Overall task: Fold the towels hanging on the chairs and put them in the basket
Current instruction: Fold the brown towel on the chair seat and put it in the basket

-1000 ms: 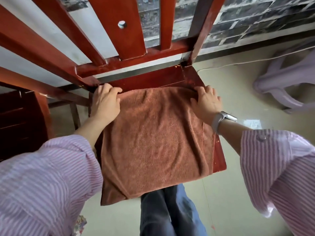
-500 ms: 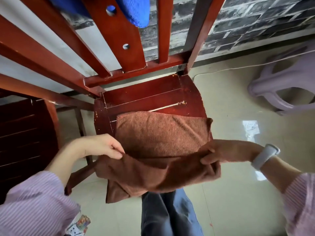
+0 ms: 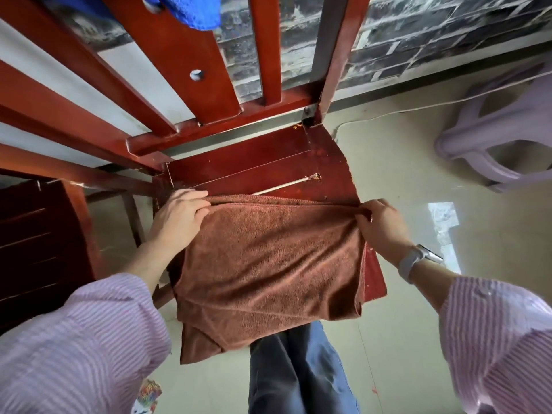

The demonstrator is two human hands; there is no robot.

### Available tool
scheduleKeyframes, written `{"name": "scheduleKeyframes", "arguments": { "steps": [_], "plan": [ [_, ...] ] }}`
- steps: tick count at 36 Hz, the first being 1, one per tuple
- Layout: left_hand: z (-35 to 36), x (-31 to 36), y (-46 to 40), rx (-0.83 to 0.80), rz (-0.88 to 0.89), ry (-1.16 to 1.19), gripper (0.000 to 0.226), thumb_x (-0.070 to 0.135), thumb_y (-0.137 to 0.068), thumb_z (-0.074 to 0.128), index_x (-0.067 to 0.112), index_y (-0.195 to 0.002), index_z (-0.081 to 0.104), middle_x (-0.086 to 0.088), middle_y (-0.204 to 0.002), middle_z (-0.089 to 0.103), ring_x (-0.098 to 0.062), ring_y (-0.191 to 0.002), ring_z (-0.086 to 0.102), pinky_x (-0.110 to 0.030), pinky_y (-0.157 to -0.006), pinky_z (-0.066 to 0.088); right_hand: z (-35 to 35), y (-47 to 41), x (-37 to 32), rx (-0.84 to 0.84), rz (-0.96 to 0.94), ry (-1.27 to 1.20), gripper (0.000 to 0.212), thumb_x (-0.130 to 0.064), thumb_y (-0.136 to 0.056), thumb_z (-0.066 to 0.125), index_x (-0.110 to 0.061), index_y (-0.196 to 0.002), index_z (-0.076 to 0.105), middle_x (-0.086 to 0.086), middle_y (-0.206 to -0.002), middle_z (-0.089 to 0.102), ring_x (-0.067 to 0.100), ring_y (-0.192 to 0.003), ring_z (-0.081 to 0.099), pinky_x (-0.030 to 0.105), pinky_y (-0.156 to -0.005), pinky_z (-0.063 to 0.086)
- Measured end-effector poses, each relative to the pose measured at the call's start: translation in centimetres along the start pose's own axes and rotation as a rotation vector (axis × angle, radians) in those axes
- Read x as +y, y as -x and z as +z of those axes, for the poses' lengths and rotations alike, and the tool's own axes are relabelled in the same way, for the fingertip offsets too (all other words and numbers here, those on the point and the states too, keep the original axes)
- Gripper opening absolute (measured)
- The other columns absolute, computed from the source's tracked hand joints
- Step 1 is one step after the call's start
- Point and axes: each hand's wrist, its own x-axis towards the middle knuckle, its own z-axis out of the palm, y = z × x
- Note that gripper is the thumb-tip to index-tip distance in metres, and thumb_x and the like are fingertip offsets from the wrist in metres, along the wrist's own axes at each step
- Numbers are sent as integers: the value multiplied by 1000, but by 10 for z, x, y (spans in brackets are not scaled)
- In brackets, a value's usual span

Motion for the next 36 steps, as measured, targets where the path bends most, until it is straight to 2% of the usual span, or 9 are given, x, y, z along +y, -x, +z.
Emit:
{"name": "scheduleKeyframes", "arguments": {
  "steps": [5, 10, 14, 18, 23, 27, 29, 32, 36],
  "plan": [
    [-11, 4, -2, 52, 23, 28, 16, 16, -85, 62, 10, -96, 72, -4, -105, 68, -23, -101, 60, -34, -90, 43, -3, 1, 4, 20, -14, -83, 20, -13, -87, 57, -3, -102, 65, 15, -104, 59, 31, -97, 55, 28, -85, 38],
    [-30, -3, 8, 63, -32, 119, 14, 23, -76, 72, 11, -82, 73, -1, -88, 69, -21, -82, 62, -35, -78, 48, -21, 10, 6, -47, -30, -184, 17, -12, -87, 58, -2, -98, 66, 7, -95, 58, 20, -87, 54, 21, -77, 35],
    [-47, -1, 26, 55, -79, 123, 13, 24, -74, 74, 13, -80, 73, 0, -88, 69, -21, -85, 62, -36, -80, 46, -41, 25, 6, -47, -45, -201, 11, -7, -85, 60, 2, -89, 66, 6, -85, 56, 19, -76, 52, 10, -59, 34],
    [-63, 9, 51, 53, -58, 156, 8, 11, -77, 70, 7, -83, 73, -5, -94, 70, -24, -91, 63, -29, -84, 39, -58, 49, -2, -12, -116, -168, 5, 0, -82, 60, 2, -81, 65, 7, -82, 56, 22, -73, 52, 26, -69, 40],
    [-100, 20, 91, 59, -23, 208, 9, 1, -77, 68, 3, -84, 73, -9, -92, 70, -23, -84, 62, -13, -74, 32, -83, 87, -20, 111, -146, -137, 5, 1, -82, 59, 3, -82, 64, 19, -86, 63, 24, -70, 52, 31, -69, 41],
    [-145, 26, 129, 82, -26, 279, 8, 12, -75, 73, 9, -82, 73, 3, -83, 67, -18, -78, 63, -18, -75, 40, -111, 124, -44, 216, -142, -199, 6, -2, -83, 58, 2, -85, 63, 12, -85, 60, 24, -73, 53, 26, -69, 37],
    [-168, 28, 146, 102, -39, 304, 6, 16, -73, 75, 20, -76, 71, 13, -75, 65, -13, -73, 62, -20, -75, 44, -126, 141, -55, 277, -148, -224, 6, -1, -83, 58, 3, -85, 63, 12, -84, 61, 22, -74, 52, 24, -71, 35],
    [-203, 32, 168, 207, -21, 391, 25, 15, -69, 77, 35, -67, 64, 26, -72, 66, 3, -72, 61, -6, -73, 42, -152, 163, -73, 361, -204, -240, 6, 2, -82, 59, 4, -86, 62, 11, -82, 61, 21, -73, 53, 24, -71, 36],
    [-247, 37, 184, 305, 29, 448, 12, 1, -72, 73, 11, -79, 74, 0, -86, 70, 21, -76, 55, 4, -78, 36, -193, 187, -97, 436, -324, -157, 4, 4, -80, 61, 5, -84, 61, 6, -79, 57, 20, -71, 51, 24, -70, 35]
  ]
}}
